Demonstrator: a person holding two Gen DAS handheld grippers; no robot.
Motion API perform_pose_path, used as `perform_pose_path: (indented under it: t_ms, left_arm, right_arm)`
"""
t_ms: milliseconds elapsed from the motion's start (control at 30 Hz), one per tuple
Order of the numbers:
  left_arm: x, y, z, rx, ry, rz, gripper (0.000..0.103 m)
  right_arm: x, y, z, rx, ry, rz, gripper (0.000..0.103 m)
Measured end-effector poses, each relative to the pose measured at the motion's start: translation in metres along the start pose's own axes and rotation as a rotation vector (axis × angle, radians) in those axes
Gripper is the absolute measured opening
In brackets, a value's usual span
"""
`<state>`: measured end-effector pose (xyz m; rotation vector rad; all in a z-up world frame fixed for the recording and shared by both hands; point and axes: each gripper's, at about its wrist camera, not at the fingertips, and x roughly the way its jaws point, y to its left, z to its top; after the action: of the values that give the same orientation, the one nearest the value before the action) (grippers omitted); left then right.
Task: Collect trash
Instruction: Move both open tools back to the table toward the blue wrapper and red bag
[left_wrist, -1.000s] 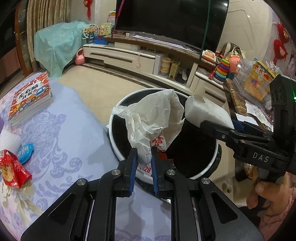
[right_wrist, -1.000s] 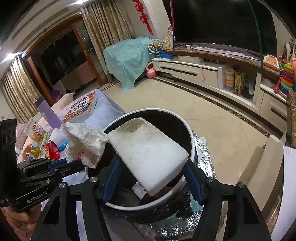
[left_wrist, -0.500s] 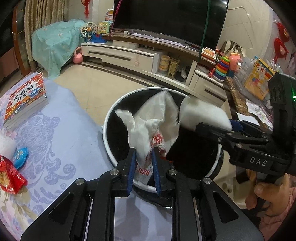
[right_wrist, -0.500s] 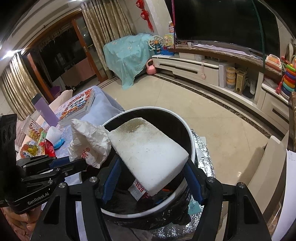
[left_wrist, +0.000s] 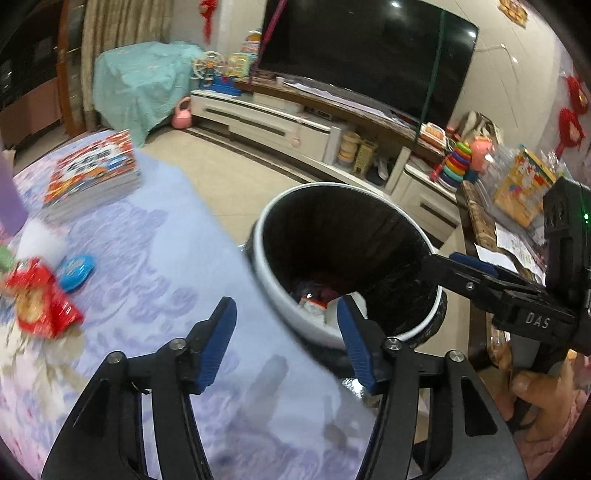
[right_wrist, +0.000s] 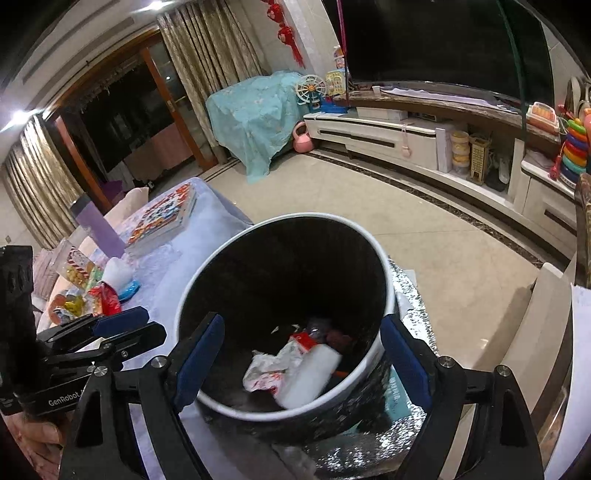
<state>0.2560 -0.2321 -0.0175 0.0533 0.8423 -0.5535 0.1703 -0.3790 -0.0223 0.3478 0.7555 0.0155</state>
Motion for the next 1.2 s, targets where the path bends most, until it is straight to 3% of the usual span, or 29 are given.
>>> perform_pose_path:
  t_ms: [500,1200]
  left_arm:
    - [-0.059,0.084,-0.069,-0.207,-0.047,0.094,0.061]
    - [-0.116,0.177,-0.13,-0.366,-0.095,0.249,0.063]
  right_arm:
    - [-0.018,0.05,-0.035,0.053,-0.046,0.118,0.096]
    - [0.017,0.149,-0.085,-0.041,0.052,0.219,0.096]
